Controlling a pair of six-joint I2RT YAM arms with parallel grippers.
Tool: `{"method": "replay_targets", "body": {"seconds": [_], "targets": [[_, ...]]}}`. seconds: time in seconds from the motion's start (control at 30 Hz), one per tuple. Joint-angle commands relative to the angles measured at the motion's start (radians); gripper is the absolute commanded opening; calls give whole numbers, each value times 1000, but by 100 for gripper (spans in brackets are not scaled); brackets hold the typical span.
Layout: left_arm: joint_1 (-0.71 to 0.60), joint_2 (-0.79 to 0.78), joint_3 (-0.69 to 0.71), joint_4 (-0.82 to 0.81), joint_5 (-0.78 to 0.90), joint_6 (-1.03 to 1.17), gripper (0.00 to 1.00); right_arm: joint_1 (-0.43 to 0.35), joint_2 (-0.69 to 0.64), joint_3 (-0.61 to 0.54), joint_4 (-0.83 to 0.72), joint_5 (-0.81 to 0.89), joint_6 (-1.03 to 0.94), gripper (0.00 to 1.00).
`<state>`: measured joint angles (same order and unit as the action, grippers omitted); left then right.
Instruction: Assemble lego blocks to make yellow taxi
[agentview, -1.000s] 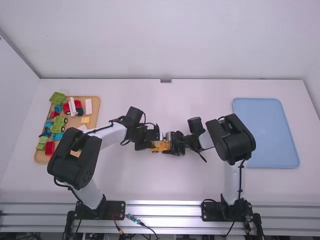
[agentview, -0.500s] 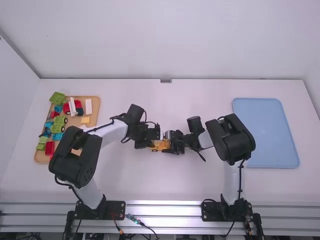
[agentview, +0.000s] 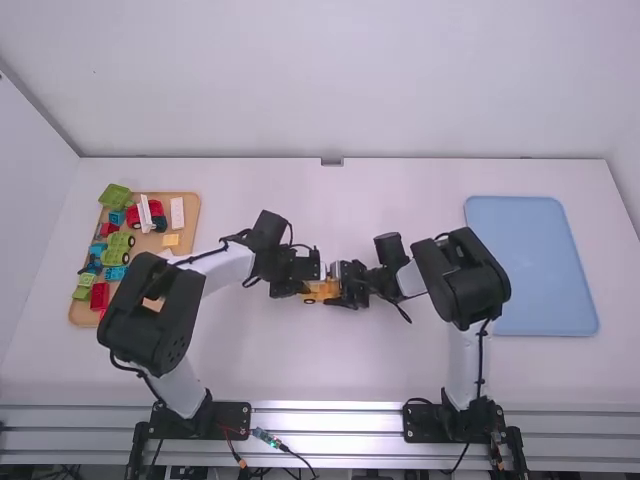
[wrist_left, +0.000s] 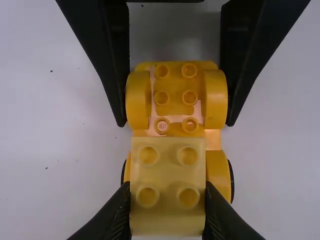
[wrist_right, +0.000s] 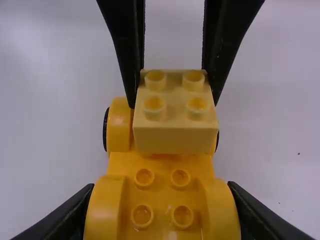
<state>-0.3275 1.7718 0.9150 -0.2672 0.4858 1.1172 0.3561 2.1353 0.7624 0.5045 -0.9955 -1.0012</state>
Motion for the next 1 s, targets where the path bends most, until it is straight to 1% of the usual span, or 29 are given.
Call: {"method": "replay_targets", "body": {"seconds": [0.0, 0.23, 0.4, 0.6, 0.97], "targets": [[-6, 14, -23, -11, -5, -13, 1, -4, 17, -10, -11, 83, -21, 54], [-5, 14, -14, -22, -6, -13, 1, -4, 17, -11, 11, 85, -14, 53], [-6, 14, 24, -62, -6, -10, 2, -1, 17, -11, 13, 137, -18, 52], [-6, 14, 27, -58, -27, -9, 2, 3, 17, -11, 15, 135, -18, 52], [-6, 14, 26, -65, 5, -9, 2, 3, 17, -10, 14, 132, -18, 52]]}}
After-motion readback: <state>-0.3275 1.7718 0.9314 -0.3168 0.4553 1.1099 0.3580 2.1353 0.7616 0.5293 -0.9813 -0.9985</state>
